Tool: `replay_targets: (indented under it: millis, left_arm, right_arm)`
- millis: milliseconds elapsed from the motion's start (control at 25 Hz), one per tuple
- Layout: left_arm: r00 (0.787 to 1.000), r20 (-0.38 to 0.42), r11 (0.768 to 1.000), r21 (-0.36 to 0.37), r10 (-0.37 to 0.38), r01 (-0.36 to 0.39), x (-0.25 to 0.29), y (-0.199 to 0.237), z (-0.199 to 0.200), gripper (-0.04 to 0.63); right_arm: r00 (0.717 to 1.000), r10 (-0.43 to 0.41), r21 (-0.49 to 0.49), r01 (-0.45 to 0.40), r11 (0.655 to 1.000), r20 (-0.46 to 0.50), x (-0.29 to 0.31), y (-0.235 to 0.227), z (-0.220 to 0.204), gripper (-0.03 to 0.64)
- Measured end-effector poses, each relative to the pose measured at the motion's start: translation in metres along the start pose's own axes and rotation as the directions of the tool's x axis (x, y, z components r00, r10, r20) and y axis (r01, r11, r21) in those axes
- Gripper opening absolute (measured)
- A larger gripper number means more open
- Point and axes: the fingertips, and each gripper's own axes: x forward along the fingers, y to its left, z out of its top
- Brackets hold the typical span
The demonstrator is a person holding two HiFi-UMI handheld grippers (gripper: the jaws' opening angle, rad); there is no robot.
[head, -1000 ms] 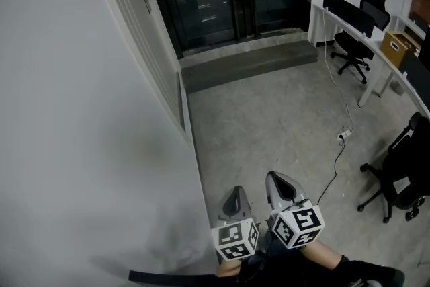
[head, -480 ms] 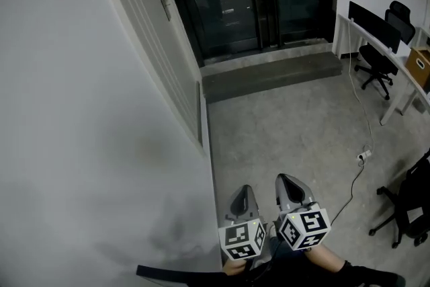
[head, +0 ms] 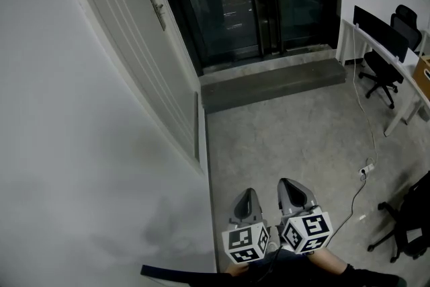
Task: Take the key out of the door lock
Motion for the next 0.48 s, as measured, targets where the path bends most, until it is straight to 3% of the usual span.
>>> replay_targets:
  millis: [480]
  left_arm:
    - [0.999,-0.027,1.000,-0.014,0.019,-0.020,0.082,0.013,0.010,0.000]
  right_arm:
    - [0.998,0.057,-0.017,-0.058,0.998,-0.031,0.081,-0.027,0.009,0.002]
